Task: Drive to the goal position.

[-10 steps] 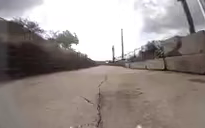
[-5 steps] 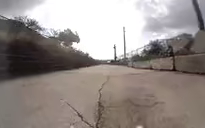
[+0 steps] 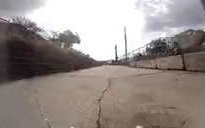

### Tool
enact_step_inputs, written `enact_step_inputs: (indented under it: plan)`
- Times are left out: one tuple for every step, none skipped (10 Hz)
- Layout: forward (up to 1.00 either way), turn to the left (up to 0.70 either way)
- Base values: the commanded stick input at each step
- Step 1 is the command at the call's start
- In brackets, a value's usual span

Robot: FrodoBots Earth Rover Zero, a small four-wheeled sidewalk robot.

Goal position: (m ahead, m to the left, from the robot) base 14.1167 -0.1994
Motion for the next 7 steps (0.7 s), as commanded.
enact_step_inputs:
  plan:
    - [1.00, 0.00]
    - [1.00, 0.00]
    - [1.00, 0.00]
    - [1.00, 0.00]
    - [1.00, 0.00]
    - [1.00, 0.00]
    - [1.00, 0.00]
